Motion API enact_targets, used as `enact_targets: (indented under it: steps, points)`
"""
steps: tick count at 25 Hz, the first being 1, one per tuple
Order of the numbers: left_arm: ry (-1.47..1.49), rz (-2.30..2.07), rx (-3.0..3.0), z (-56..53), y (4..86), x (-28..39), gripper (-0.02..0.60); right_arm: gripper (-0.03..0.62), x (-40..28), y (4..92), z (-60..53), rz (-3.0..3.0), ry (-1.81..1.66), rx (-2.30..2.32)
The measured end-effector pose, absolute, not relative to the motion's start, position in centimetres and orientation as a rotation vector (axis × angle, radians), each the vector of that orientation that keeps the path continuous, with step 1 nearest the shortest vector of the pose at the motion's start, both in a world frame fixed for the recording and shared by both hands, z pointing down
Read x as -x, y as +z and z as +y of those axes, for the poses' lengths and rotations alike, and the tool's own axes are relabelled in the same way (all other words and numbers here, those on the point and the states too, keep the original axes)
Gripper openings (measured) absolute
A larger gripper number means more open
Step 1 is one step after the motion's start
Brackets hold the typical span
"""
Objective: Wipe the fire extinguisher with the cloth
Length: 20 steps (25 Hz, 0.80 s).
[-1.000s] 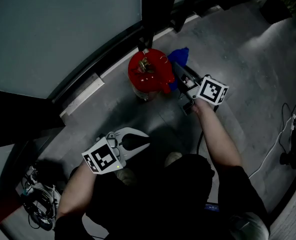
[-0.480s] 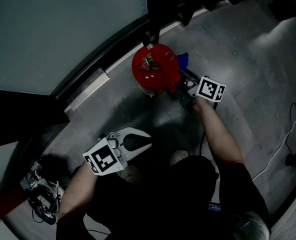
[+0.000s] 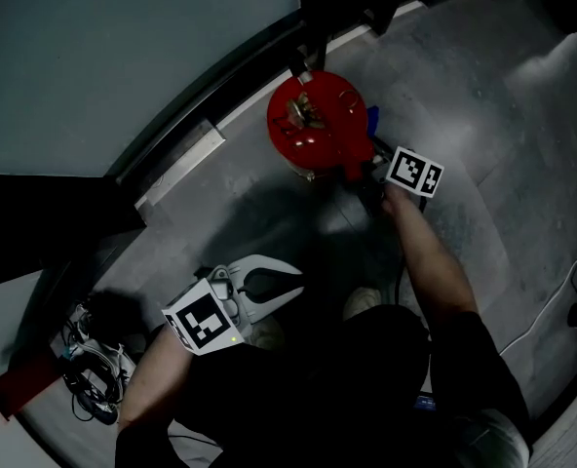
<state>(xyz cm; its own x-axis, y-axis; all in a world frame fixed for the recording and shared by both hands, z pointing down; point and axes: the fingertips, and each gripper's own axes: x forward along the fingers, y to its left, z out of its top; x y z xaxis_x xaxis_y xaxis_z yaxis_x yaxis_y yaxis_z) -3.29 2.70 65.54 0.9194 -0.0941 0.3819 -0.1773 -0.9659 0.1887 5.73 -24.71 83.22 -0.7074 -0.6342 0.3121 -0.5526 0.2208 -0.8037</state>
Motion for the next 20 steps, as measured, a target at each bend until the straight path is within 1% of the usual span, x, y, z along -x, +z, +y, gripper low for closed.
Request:
enact_targets:
  steps: [7,20]
  points:
    - [0.586,-0.253,-2.839,2.6,66.2,4.1,0.029,0.107,-5.3,87.4,-24.1,2.474,-1.585,1.282]
    - [0.66,-0.305,-2.788,2.8,67.8,5.0,0.029,0.107,-5.3,92.1,-22.2,2.606,-1.711,1.318]
